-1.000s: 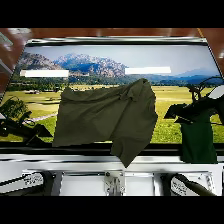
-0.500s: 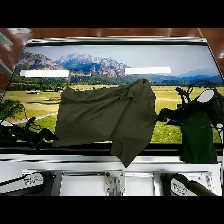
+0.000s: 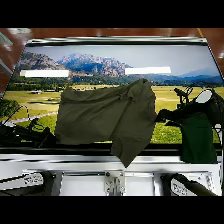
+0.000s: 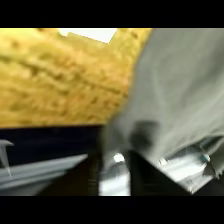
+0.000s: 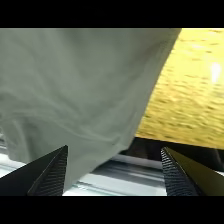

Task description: Fold the shirts.

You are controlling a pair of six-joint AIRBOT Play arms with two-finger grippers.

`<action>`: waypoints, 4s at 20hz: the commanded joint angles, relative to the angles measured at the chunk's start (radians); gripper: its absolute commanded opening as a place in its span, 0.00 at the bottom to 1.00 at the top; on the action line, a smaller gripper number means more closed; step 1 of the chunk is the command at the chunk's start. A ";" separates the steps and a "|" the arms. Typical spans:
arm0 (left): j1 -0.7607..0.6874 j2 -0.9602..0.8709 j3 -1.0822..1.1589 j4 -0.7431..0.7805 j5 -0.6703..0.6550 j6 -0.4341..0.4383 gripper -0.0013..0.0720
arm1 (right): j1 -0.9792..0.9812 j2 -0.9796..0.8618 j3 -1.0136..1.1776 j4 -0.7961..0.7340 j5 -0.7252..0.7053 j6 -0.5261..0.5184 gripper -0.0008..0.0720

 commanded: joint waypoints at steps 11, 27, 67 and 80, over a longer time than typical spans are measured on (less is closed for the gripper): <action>0.003 0.029 0.004 -0.016 -0.056 0.066 0.07 | 0.002 -0.002 -0.358 0.184 -0.163 0.010 0.96; 0.003 0.086 0.005 -0.079 -0.068 0.066 0.07 | 0.080 -0.002 -0.459 0.291 -0.409 0.011 0.14; -0.006 0.594 0.552 0.073 -0.119 -0.224 0.07 | 0.104 -0.059 0.683 -0.095 0.092 0.137 0.09; -0.312 -0.029 0.589 -0.031 0.294 -0.151 0.09 | 0.190 -0.511 0.661 0.042 -0.446 0.159 0.19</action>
